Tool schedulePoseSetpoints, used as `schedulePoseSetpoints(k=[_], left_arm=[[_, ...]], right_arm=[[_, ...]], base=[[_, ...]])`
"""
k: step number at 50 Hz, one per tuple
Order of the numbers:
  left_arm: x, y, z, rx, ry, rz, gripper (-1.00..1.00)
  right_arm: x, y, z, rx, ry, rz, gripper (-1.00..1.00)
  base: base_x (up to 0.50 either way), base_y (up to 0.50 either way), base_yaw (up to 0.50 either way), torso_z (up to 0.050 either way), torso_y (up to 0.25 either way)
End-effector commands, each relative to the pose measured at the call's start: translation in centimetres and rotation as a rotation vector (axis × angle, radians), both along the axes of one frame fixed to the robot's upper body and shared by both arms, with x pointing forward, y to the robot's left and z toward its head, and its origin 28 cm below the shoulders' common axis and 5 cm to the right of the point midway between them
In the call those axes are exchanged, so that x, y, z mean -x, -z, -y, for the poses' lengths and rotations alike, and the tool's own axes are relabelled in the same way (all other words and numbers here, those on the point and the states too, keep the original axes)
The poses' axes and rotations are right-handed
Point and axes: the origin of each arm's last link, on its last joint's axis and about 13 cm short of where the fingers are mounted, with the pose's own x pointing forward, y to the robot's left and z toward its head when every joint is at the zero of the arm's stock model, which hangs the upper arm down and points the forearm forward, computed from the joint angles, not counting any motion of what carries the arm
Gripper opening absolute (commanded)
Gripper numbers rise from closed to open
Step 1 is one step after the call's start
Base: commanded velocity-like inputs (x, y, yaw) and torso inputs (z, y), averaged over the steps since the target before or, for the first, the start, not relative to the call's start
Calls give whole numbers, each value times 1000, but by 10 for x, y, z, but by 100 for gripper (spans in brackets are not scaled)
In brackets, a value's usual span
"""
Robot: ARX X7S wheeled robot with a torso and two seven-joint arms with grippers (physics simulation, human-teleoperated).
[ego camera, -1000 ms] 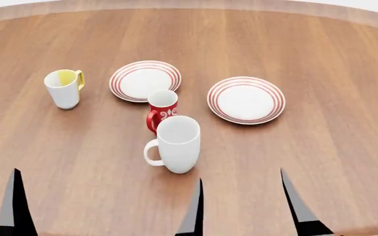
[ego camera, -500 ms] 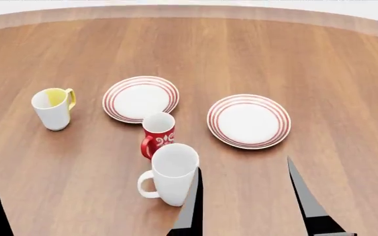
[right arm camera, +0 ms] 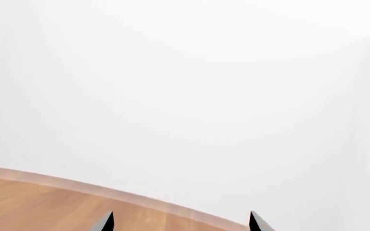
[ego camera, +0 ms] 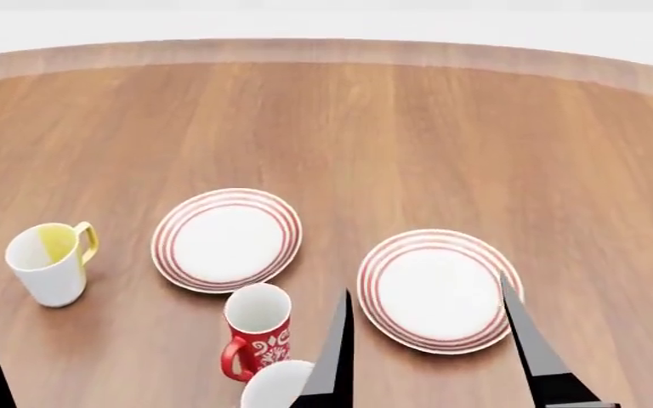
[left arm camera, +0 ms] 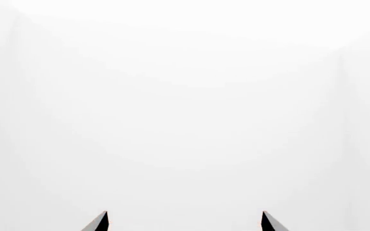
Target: Put the white mug on the left plate.
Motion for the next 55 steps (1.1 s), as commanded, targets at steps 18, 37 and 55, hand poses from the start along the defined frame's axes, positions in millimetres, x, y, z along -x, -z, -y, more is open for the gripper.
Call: schedulePoseSetpoints(k=[18, 37, 55], left_arm=[[2, -1, 1, -10, 8, 2, 100], [2, -1, 1, -9, 10, -3, 100], [2, -2, 0, -7, 10, 0, 100]], right_arm=[[0, 1, 1, 0, 5, -12, 100], [0, 2, 4, 12, 56, -30, 100], [1, 1, 1, 25, 24, -26, 100]], base=[[500, 0, 0, 0, 1], [363, 4, 0, 0, 1], [0, 500, 0, 0, 0]])
